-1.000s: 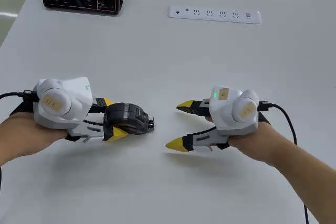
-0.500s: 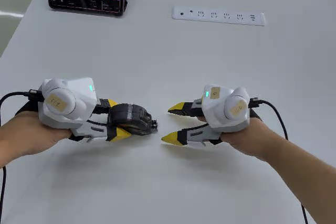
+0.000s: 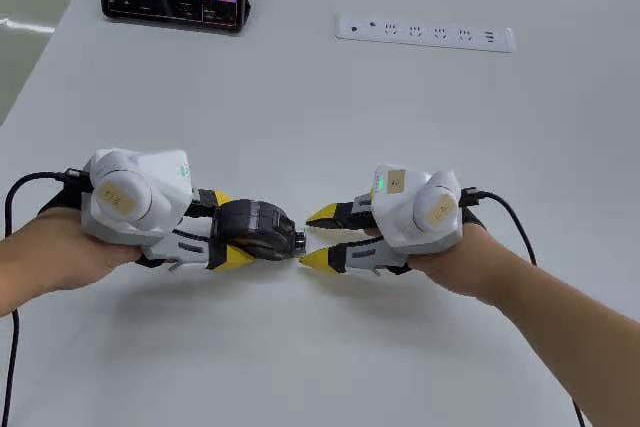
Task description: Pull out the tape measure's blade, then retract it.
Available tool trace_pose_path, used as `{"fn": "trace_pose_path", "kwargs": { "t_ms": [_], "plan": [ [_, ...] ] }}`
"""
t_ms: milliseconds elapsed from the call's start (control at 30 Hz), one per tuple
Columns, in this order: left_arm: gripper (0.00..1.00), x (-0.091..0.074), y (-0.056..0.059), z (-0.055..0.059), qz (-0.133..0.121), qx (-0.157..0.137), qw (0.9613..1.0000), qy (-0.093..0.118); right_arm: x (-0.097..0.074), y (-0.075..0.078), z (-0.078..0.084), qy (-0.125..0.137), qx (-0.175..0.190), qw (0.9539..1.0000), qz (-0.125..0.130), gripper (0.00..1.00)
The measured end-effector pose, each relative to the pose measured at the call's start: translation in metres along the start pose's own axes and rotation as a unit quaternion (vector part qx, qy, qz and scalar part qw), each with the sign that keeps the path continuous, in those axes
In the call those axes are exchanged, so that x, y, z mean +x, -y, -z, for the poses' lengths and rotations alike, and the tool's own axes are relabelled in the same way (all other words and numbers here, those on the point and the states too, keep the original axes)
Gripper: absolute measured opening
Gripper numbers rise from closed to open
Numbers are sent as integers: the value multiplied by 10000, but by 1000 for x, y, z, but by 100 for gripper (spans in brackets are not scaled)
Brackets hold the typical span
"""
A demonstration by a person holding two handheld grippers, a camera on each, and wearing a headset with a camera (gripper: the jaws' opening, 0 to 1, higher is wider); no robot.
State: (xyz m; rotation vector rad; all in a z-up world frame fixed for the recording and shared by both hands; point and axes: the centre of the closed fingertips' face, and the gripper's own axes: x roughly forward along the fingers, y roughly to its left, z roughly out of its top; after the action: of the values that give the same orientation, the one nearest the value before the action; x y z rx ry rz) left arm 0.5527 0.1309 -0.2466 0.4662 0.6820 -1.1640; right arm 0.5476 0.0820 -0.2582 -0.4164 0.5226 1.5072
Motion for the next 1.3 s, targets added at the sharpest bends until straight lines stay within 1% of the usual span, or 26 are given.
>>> {"fn": "trace_pose_path", "kwargs": {
  "t_ms": [267, 300, 333, 367, 433, 567, 833, 900, 1000, 1067, 1133, 1300],
  "plan": [
    [29, 0, -1, 1, 90, 297, 9995, -64, 6, 0, 0, -16, -95, 9999, -53, 19],
    [28, 0, -1, 3, 104, 416, 9990, -103, 7, -1, -1, -14, -86, 9999, -63, 19],
    [28, -1, -6, 5, 29, 738, 9971, -194, 7, -1, -1, -10, -90, 9999, -66, 19],
    [28, 0, -1, 3, 112, 440, 9989, -141, 8, -1, 0, -21, -110, 9999, -61, 18],
    [28, 0, -4, 2, 108, 345, 9993, -103, 9, -1, 1, -31, -113, 9999, -73, 17],
    [28, -1, -3, 3, 164, 445, 9988, -125, 10, -1, 1, -56, -148, 9999, -70, 16],
    [28, -1, -3, 3, 184, 443, 9987, -151, 10, -2, 2, -68, -207, 9997, -100, 15],
    [28, 0, -3, 3, 193, 443, 9987, -158, 10, -2, 2, -100, -283, 9995, -96, 14],
    [28, 0, -3, 3, 214, 457, 9986, -164, 9, -2, 3, -110, -289, 9995, -95, 13],
    [28, 0, -2, 3, 243, 528, 9982, -171, 8, -5, 6, -122, -282, 9995, -102, 10],
    [28, 0, -2, 3, 256, 476, 9983, -195, 9, -6, 8, -123, -274, 9995, -105, 10],
    [28, 0, -3, 3, 242, 476, 9984, -186, 9, -4, 7, -115, -299, 9995, -66, 10]
  ]
}}
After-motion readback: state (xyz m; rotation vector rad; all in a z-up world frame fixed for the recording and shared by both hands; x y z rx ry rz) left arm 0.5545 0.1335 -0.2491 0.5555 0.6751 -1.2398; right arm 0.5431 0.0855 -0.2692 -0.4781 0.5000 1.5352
